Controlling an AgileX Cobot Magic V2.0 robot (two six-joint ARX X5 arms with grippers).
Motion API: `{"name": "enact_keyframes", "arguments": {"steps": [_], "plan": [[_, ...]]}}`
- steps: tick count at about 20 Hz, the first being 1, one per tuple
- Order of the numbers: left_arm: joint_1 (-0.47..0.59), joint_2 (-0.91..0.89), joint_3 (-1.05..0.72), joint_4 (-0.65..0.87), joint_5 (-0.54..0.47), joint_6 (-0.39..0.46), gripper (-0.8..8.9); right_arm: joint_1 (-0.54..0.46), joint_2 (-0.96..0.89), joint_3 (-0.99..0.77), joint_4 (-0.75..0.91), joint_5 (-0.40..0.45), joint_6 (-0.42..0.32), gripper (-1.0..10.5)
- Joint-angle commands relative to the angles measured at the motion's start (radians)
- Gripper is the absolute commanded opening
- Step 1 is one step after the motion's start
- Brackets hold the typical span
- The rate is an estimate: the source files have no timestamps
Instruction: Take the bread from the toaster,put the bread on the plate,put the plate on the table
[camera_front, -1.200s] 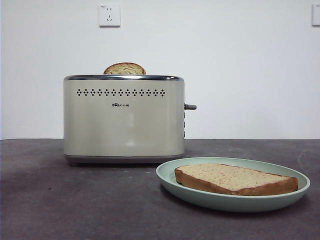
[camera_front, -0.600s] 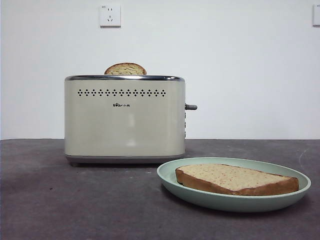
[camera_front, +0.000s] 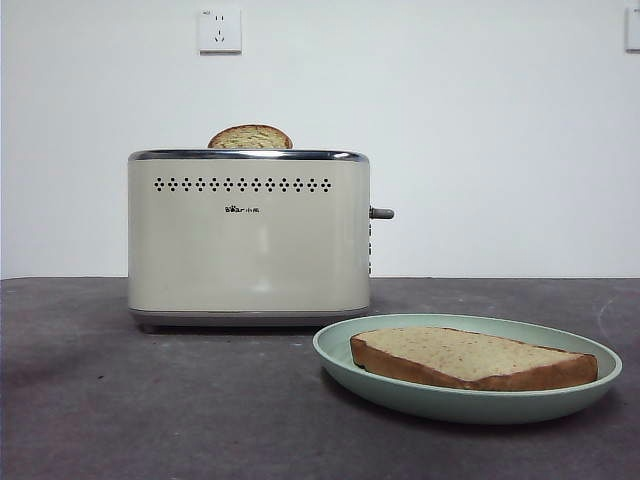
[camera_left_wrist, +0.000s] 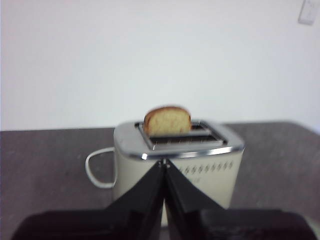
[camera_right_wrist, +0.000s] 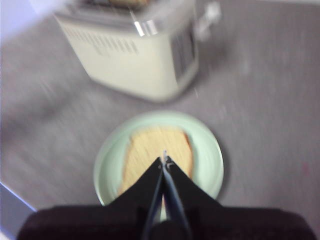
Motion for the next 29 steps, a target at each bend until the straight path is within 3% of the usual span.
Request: {"name": "enact_keyframes", "arguments": {"steps": [1, 8, 22, 26, 29], "plan": [[-0.001, 0.016, -0.015, -0.066, -0.022, 0.036, -0.03, 0.002, 0.027, -0.002, -0.009, 0.011, -0.001, -0.1], [-0.001, 0.032, -0.015, -0.307, -0.020, 0.036, -0.03, 0.002, 0.078, -0.002, -0.007, 0.011, -0.001, 0.0], [-0.001, 0.032, -0.015, -0.315, -0.019, 0.022, -0.03, 0.002, 0.079, -0.002, -0.007, 0.010, -0.001, 0.0], [0.062, 0.032, -0.015, -0.213, -0.028, 0.057, -0.03, 0.002, 0.079, -0.002, -0.007, 0.010, -0.001, 0.0], [0.189, 0.032, -0.018, 0.013, 0.056, 0.042, -0.03, 0.002, 0.079, -0.002, -0.007, 0.010, -0.001, 0.0]]}}
